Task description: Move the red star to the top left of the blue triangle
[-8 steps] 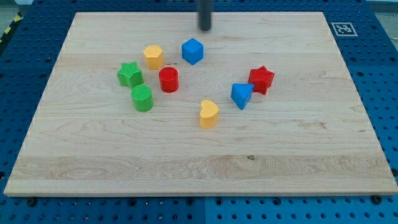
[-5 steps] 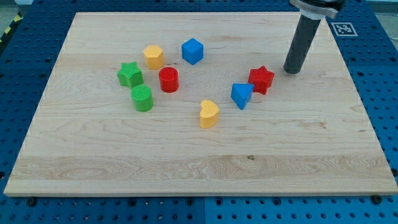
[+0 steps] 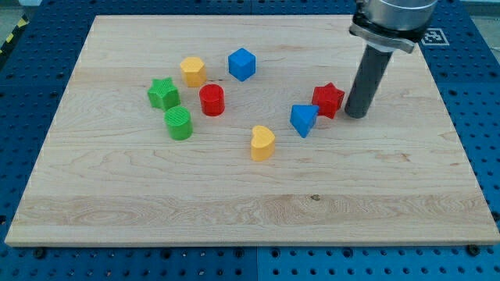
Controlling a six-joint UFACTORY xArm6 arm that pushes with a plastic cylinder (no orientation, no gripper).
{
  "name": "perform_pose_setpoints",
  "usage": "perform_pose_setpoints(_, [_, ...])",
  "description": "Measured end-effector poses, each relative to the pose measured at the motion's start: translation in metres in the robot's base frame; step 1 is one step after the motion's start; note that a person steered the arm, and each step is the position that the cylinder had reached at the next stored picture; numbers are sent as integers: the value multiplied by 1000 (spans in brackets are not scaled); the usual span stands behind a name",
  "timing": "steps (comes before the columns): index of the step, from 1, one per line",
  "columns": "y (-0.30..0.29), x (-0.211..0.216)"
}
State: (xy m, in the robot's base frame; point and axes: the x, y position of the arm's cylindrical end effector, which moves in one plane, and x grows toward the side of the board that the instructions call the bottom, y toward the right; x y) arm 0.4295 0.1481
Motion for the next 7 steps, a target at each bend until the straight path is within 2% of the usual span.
perform_pose_setpoints(2, [-24, -28])
perform_pose_setpoints(5, [-58, -34])
perform_pose_setpoints(6, [-62, -34])
perform_pose_setpoints(7, [-32, -37])
